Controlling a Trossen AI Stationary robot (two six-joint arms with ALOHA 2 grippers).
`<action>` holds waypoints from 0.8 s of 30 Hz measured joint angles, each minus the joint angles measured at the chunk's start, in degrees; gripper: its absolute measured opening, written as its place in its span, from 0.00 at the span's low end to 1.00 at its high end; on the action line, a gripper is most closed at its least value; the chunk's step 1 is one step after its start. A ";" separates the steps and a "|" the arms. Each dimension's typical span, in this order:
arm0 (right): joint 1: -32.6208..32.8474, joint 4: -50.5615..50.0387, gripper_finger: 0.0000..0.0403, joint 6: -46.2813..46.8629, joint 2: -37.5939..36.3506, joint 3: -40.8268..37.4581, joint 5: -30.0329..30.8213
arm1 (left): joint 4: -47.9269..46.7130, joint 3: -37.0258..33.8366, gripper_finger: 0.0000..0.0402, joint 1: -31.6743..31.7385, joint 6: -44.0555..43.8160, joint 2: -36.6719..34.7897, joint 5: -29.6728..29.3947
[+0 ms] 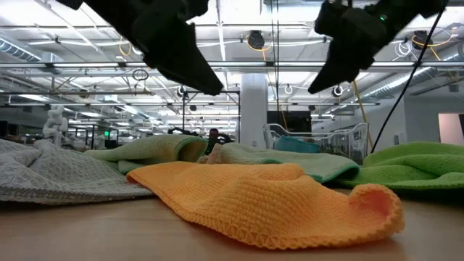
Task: Fold microfiber towels
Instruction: Fold the right light green microfiber towel
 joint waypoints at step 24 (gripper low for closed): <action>17.70 36.53 0.00 -5.02 0.78 -19.97 8.75 | -5.10 21.42 0.71 -4.41 -3.32 22.44 -8.17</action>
